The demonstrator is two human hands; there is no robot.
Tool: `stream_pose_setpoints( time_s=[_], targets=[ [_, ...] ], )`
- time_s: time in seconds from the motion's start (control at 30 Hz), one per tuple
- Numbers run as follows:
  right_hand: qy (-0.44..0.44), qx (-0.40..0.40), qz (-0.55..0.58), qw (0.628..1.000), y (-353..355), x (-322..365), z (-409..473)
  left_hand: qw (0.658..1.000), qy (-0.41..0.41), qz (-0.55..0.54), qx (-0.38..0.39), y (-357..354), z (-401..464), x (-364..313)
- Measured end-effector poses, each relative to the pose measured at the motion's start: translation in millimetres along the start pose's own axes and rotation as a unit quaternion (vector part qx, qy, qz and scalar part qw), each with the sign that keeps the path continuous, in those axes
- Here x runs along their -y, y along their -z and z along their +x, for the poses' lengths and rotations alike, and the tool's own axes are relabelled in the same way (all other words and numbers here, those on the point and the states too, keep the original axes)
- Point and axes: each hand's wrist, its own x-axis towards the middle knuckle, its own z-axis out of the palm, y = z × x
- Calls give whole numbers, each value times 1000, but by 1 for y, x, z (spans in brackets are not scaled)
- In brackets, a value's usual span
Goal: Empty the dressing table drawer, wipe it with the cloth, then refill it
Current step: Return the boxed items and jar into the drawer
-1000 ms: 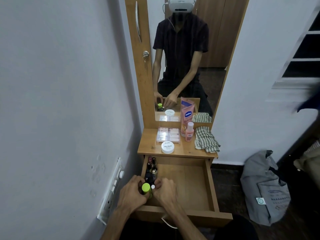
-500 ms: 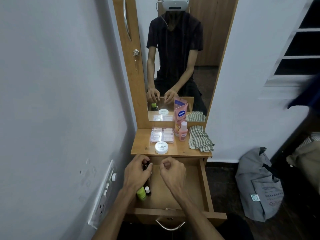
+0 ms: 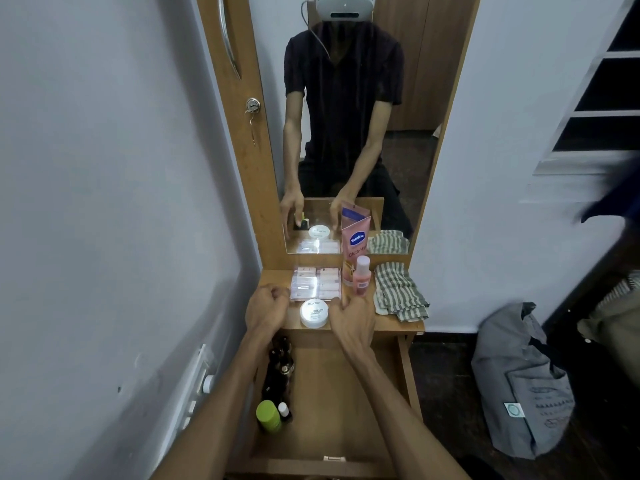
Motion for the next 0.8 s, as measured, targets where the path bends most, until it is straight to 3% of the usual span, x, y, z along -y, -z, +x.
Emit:
stream_pose_setpoints(
  time_s=[0.23,0.37,0.8],
  targets=[
    [-8,11,4,1000,-14,-1,13,998,12,-30,55,-23,11,-1],
    [-10,3,10,1000,-16,-3,13,999,-12,-24,26,-25,9,-1],
    [11,-68,84,994,-19,19,8,991,23,-127,-38,-12,8,1]
  ],
)
